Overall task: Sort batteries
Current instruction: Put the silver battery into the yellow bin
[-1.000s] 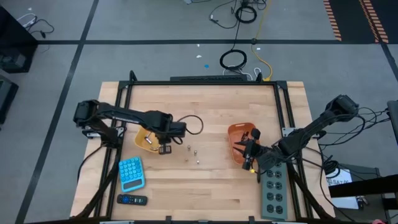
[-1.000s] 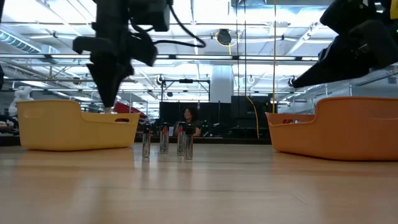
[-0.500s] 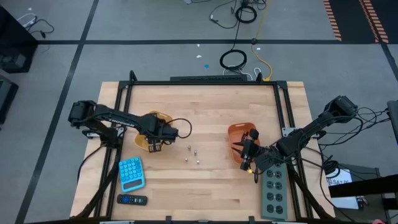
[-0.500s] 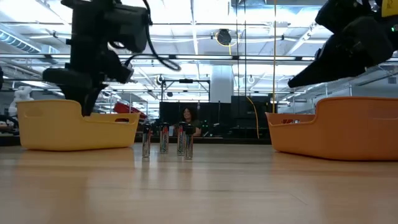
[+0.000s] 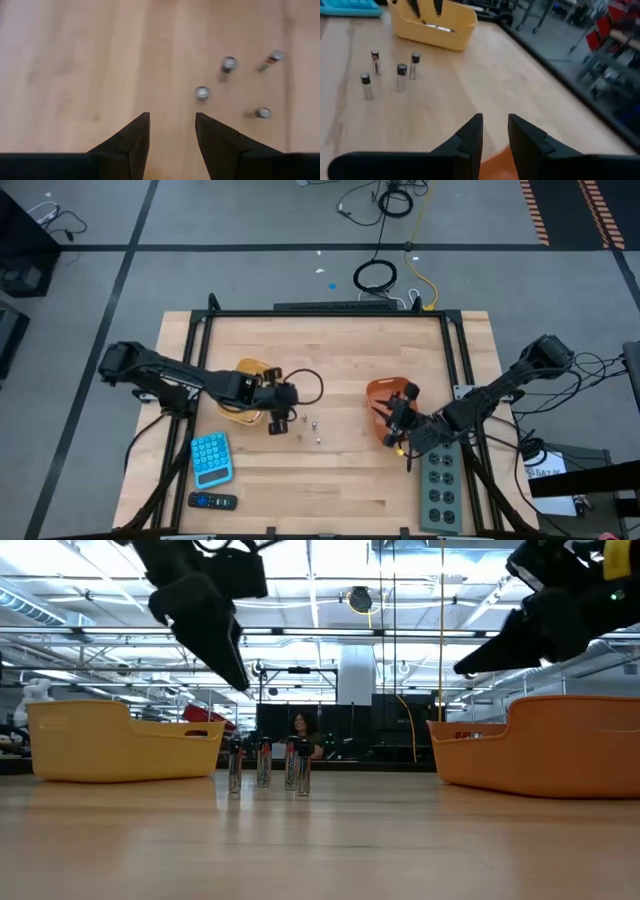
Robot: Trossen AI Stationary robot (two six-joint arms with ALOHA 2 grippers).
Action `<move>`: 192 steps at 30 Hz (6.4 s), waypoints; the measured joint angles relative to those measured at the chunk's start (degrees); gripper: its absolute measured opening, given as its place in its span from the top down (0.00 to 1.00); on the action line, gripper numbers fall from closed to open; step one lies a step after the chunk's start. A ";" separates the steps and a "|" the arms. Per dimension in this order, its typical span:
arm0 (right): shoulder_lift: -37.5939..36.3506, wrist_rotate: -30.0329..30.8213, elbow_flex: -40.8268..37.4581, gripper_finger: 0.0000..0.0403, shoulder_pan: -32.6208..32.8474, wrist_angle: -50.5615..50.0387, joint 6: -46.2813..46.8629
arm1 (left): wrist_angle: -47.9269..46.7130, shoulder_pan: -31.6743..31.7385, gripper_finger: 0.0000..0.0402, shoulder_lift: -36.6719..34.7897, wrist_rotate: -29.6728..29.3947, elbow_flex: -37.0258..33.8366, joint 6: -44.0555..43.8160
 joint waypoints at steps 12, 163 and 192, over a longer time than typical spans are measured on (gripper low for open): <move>-1.53 -12.76 0.00 0.82 -7.53 4.69 -18.11 | 9.22 4.99 0.53 5.90 11.69 0.01 1.89; -5.45 -40.30 -5.99 0.96 -26.90 10.27 -26.35 | 5.03 -7.29 0.92 19.87 11.92 4.73 -9.48; -5.25 -40.50 -5.99 0.96 -26.70 9.75 -26.15 | 4.19 3.88 0.92 -22.83 7.66 -23.51 -23.76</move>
